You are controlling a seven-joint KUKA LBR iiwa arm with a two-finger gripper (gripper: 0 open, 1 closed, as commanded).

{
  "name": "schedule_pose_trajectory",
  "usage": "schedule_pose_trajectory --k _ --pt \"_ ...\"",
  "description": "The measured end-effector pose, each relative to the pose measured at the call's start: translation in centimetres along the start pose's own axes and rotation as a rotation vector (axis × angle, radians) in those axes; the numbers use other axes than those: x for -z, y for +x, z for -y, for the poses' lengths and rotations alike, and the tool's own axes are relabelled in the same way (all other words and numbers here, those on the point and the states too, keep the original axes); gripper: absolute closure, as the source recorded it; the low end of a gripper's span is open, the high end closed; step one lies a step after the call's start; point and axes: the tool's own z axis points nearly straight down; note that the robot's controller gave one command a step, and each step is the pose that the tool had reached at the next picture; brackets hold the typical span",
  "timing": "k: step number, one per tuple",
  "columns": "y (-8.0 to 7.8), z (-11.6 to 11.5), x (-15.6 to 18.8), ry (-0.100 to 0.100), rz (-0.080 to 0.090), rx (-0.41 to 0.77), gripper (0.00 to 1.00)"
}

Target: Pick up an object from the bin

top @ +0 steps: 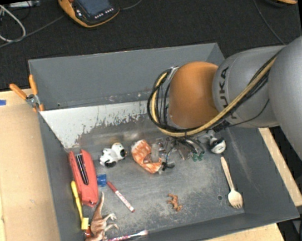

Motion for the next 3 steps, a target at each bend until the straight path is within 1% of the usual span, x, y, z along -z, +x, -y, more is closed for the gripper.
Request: schedule_pose_trajectory --k 1,2,3 --pt "0.0 0.0 0.1 0.000 0.000 -0.001 1.00" --pt "0.2 0.0 7.7 -0.001 -0.003 -0.013 1.00" --pt "1.2 1.5 14.9 -0.002 -0.011 -0.007 1.00"
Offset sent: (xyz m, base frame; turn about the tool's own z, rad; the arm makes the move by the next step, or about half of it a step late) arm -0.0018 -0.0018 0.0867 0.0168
